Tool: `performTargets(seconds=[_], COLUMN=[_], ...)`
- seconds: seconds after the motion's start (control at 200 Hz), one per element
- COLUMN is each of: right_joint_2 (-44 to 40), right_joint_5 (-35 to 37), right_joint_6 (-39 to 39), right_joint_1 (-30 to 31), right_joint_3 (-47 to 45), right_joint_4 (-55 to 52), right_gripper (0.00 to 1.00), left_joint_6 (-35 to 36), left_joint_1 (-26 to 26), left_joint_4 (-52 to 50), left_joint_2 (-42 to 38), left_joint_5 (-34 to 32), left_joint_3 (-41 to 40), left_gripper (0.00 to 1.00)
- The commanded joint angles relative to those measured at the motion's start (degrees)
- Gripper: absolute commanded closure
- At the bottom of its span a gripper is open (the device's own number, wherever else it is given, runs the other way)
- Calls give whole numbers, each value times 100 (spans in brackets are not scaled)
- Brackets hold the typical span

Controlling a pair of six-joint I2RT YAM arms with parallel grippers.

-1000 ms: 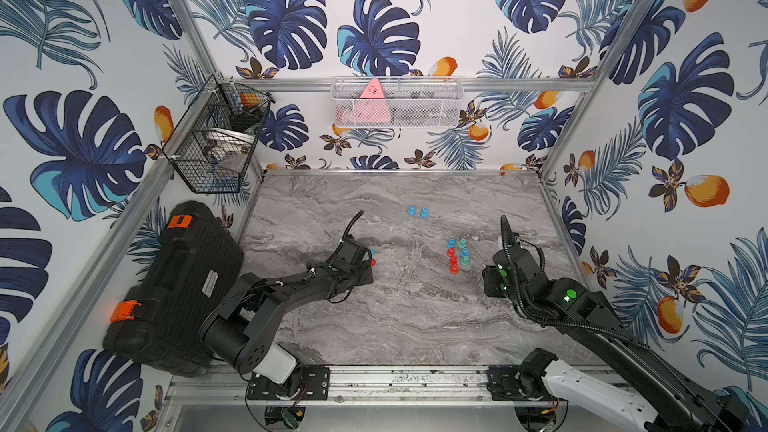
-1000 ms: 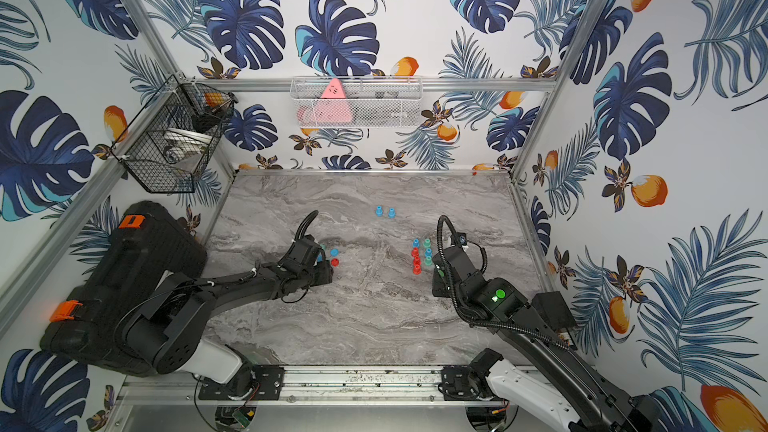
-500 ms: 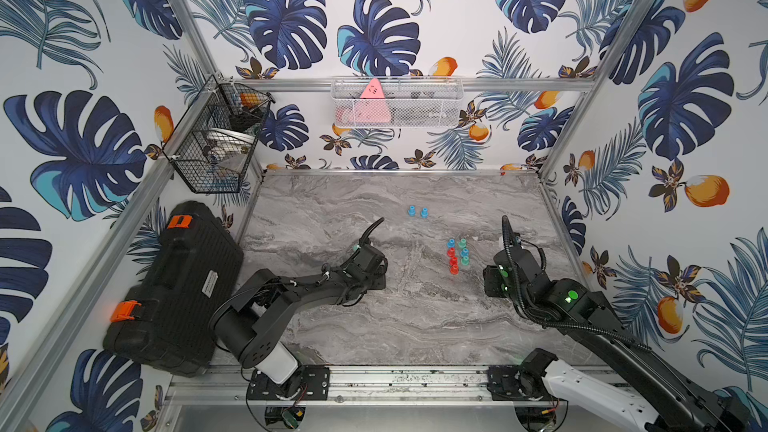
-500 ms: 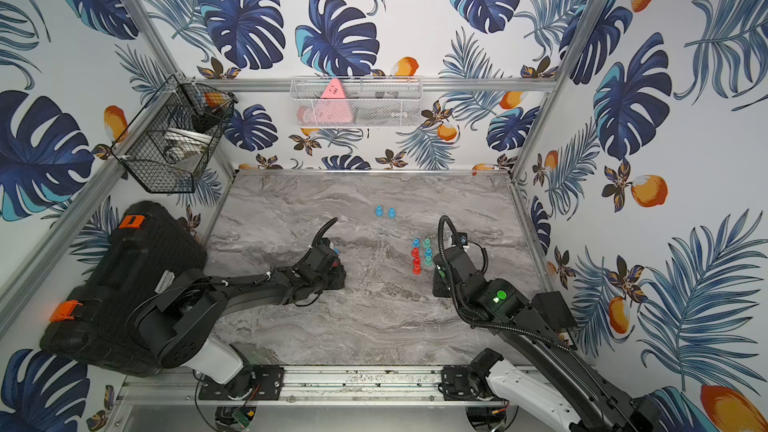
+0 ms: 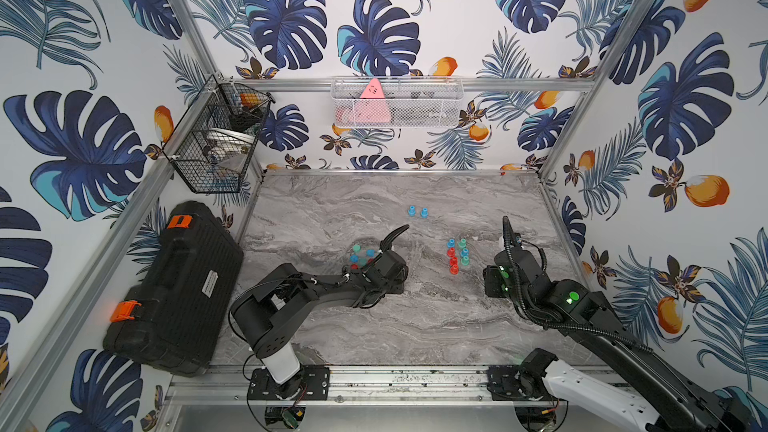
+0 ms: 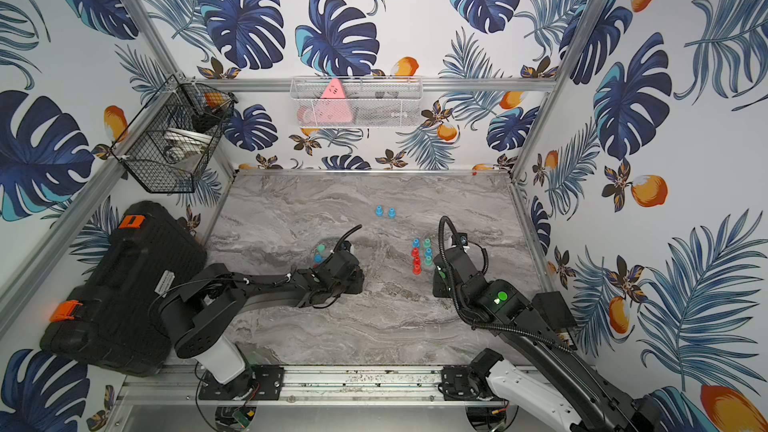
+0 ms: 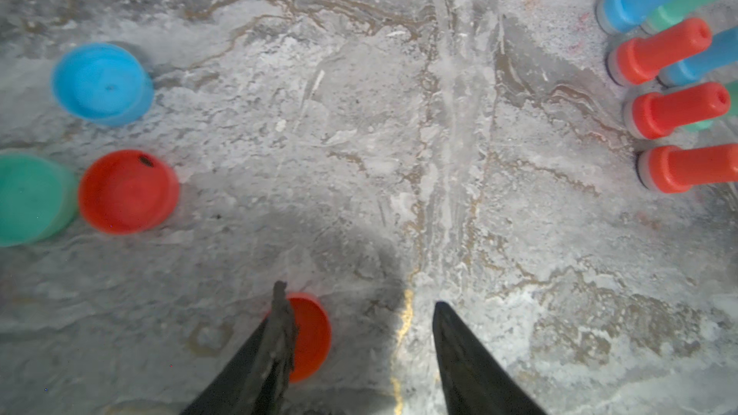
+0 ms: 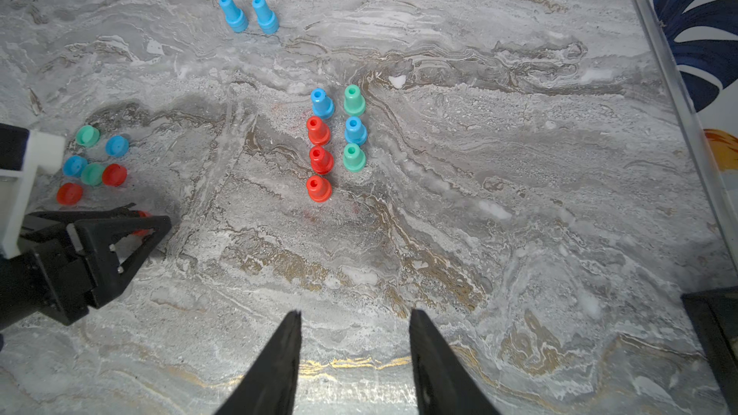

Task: Close the stamp cap
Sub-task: Move the cover to the center of the board.

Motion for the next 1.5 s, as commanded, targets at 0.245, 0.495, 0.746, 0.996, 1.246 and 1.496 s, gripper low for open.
performTargets(seconds=[0.245, 0.495, 0.746, 0.996, 1.246, 1.496], right_joint_2=[-24, -31, -42, -62, -86, -104], right_joint_5=[109, 114, 120, 151, 166, 183], right_joint_6=[69, 74, 83, 91, 85, 89], right_joint_1=[26, 35, 43, 68, 79, 105], right_joint_3=[7, 7, 7, 7, 7, 2], right_joint_4=[-23, -27, -29, -40, -42, -46], right_gripper=[53, 52, 52, 52, 52, 52], left_joint_6=[-208, -147, -20, 131, 324, 628], left_joint_1=[-419, -573, -662, -710, -732, -732], left_joint_4=[-679, -815, -1048, -1354, -1730, -2492], left_joint_2=[450, 554, 404, 37, -548, -1536], left_joint_5=[224, 162, 57, -18, -14, -157], left_joint_3=[475, 790, 1091, 1327, 1426, 1280], left_gripper=[40, 40, 40, 40, 39, 39])
